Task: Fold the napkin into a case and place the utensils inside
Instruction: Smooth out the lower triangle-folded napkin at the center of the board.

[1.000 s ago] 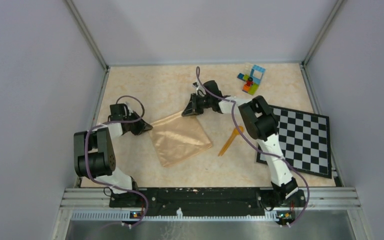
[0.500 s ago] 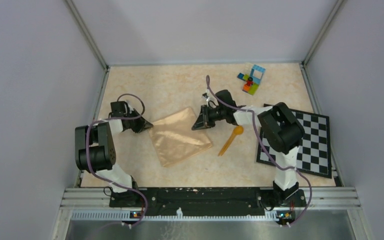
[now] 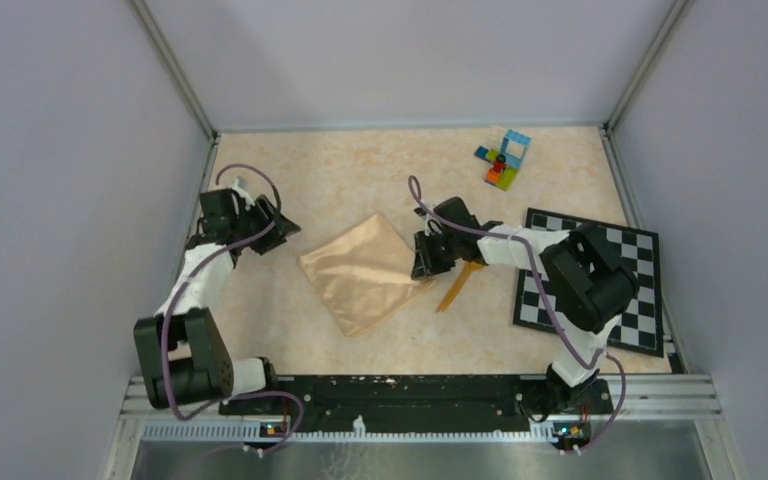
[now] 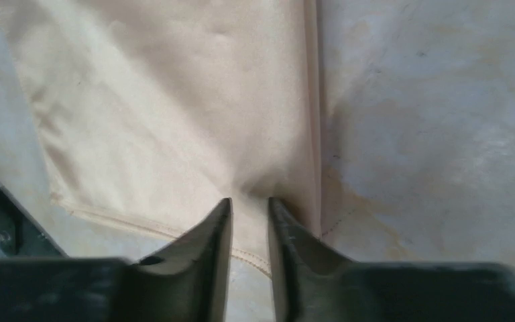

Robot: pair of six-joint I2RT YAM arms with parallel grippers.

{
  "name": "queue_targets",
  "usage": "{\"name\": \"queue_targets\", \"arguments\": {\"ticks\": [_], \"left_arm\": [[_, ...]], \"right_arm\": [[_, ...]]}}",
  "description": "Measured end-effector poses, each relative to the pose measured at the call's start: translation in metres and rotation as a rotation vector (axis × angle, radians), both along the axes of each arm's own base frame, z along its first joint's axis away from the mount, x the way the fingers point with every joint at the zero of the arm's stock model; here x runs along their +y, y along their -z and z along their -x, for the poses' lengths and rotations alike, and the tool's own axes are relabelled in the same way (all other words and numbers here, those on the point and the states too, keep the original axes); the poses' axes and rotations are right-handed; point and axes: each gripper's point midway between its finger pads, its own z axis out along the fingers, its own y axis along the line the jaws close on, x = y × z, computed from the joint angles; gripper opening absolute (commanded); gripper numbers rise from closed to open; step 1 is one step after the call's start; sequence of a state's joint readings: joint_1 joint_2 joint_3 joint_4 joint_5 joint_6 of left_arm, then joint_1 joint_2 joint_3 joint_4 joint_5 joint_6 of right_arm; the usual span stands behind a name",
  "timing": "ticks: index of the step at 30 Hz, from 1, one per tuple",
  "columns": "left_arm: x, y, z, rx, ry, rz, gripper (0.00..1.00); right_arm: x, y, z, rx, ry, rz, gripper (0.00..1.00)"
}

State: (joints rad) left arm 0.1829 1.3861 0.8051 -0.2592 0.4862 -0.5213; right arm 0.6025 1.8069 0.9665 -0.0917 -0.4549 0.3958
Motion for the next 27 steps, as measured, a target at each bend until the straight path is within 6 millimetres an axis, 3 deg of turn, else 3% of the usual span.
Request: {"name": "queue_targets", "arguments": {"ticks": [3, 6, 8, 10, 12, 15, 18, 23, 27], "left_arm": [[0.002, -0.057, 0.001, -0.162, 0.031, -0.068, 0.71], [0.000, -0.093, 0.011, -0.282, 0.061, -0.111, 0.86], [-0.001, -0.103, 0.021, -0.325, 0.072, -0.137, 0.98], [0.004, -0.102, 0.027, -0.337, 0.053, -0.164, 0.99], [0.014, -0.096, 0.033, -0.325, -0.005, -0.202, 0.99], [0.038, -0.089, 0.037, -0.280, -0.133, -0.270, 0.99], [0.062, -0.086, 0.040, -0.234, -0.253, -0.328, 0.99], [0.091, -0.083, 0.041, -0.162, -0.369, -0.366, 0.99], [0.101, -0.079, 0.041, -0.136, -0.397, -0.364, 0.99]], "right_arm": [[-0.001, -0.010, -0.009, -0.150, -0.025, 0.155, 0.62], [0.029, -0.041, 0.001, -0.383, -0.120, 0.299, 0.73], [0.065, -0.064, 0.028, -0.507, -0.205, 0.318, 0.73], [0.097, -0.082, 0.063, -0.556, -0.286, 0.286, 0.73], [0.117, -0.089, 0.093, -0.560, -0.348, 0.256, 0.73], [0.130, -0.080, 0.112, -0.529, -0.383, 0.281, 0.65], [0.138, -0.054, 0.115, -0.465, -0.397, 0.358, 0.58], [0.135, -0.015, 0.121, -0.344, -0.410, 0.498, 0.54], [0.132, -0.011, 0.125, -0.285, -0.418, 0.564, 0.49]]}}
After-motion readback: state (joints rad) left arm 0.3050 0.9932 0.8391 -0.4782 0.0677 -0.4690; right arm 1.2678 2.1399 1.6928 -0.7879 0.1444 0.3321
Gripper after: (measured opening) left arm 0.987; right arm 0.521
